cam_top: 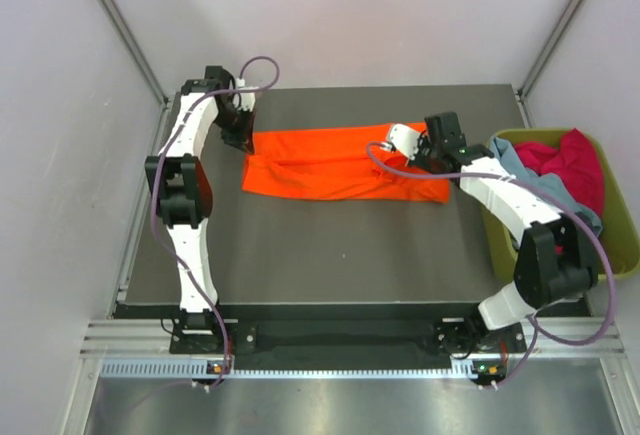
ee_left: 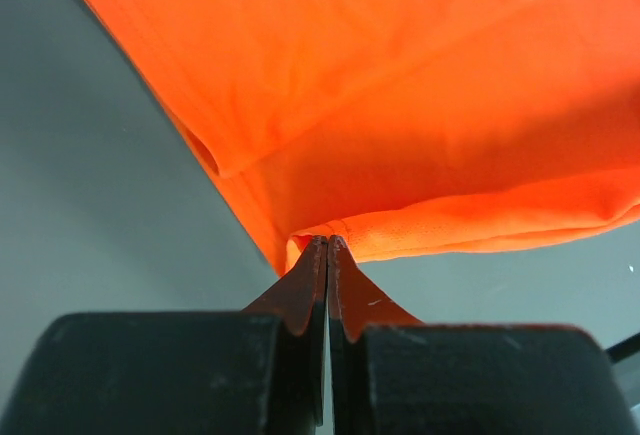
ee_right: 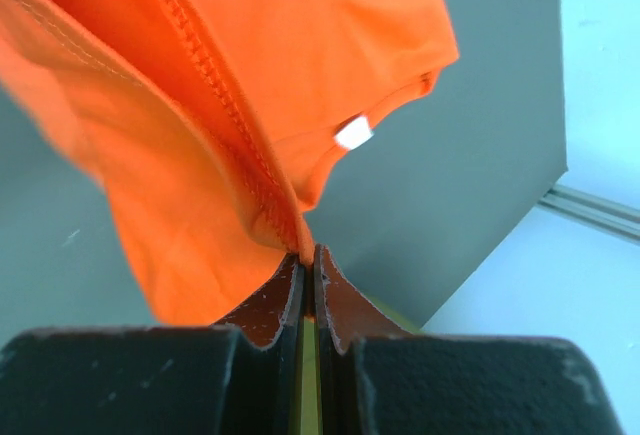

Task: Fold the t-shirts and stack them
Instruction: Fold the tshirt

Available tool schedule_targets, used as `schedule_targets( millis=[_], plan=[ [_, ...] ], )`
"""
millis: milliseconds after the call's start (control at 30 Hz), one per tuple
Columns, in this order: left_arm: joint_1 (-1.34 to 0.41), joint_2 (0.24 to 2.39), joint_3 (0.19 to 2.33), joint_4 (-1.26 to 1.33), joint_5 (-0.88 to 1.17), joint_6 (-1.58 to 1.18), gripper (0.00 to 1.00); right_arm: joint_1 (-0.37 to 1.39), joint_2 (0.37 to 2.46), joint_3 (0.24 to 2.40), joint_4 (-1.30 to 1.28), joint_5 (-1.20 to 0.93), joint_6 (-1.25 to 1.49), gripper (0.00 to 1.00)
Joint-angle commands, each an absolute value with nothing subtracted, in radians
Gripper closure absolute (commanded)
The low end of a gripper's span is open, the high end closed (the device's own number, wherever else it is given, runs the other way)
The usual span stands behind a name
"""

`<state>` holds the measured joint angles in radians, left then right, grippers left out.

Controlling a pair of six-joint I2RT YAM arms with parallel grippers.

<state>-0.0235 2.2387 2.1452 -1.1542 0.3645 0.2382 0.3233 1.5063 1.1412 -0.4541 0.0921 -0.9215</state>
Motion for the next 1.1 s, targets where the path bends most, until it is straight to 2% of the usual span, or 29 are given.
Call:
schedule_targets(
  millis=[0,367,1067],
  plan=[
    [-0.008,2.240,2.215,-1.154,0.365,0.244,1.00,0.288,1.575,1.276,-0.384,0.104,-0.928,1.00],
    [0.026,2.315,2.322,-1.115,0.310,0.198,1.00,0.272,1.880,1.578,-0.397,0.100,-0.905,1.00],
    [0.038,2.378,2.375,-1.155,0.293,0.189,1.00,0.247,2.200,1.885,-0.443,0.120,-0.914,1.00]
  ],
)
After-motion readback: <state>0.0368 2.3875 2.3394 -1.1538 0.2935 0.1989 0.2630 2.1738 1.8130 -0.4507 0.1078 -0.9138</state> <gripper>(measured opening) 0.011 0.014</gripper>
